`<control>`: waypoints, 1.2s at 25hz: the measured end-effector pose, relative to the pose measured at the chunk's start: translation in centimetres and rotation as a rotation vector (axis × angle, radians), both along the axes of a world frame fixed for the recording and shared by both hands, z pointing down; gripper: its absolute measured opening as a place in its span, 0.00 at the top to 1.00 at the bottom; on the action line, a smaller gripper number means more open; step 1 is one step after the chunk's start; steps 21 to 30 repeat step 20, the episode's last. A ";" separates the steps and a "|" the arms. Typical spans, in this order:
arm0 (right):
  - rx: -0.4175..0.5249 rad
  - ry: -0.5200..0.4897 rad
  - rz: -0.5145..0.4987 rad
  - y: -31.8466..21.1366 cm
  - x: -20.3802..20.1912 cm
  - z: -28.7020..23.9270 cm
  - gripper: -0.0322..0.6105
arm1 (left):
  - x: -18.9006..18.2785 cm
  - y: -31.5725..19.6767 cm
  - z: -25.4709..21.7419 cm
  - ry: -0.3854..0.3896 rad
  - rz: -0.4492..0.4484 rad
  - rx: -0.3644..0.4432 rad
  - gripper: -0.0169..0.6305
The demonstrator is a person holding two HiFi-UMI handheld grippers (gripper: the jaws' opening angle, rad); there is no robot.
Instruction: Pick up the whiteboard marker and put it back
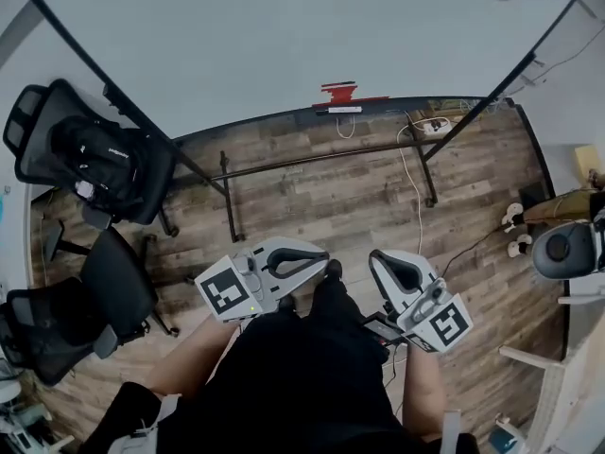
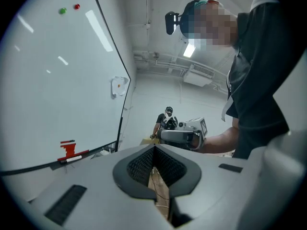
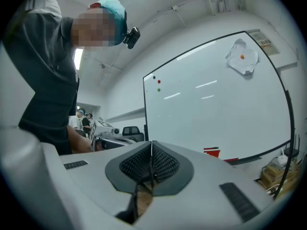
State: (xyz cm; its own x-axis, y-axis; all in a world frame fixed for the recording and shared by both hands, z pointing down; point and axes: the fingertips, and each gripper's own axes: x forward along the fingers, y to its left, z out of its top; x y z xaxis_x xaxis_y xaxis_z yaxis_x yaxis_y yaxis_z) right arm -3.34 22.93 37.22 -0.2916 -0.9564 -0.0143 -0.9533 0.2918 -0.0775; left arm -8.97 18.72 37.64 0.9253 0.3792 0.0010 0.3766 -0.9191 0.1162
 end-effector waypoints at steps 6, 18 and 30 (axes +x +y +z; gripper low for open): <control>-0.059 -0.005 0.022 0.9 -5.5 2.7 0.92 | -7.4 0.7 3.5 -0.042 -0.057 -0.075 0.96; -0.097 0.051 0.022 1.2 -11.3 3.3 0.91 | -10.6 0.6 3.0 0.004 -0.028 -0.132 0.96; -0.106 0.068 0.028 1.2 -11.3 3.5 0.91 | -10.2 0.6 3.4 0.001 -0.020 -0.133 0.96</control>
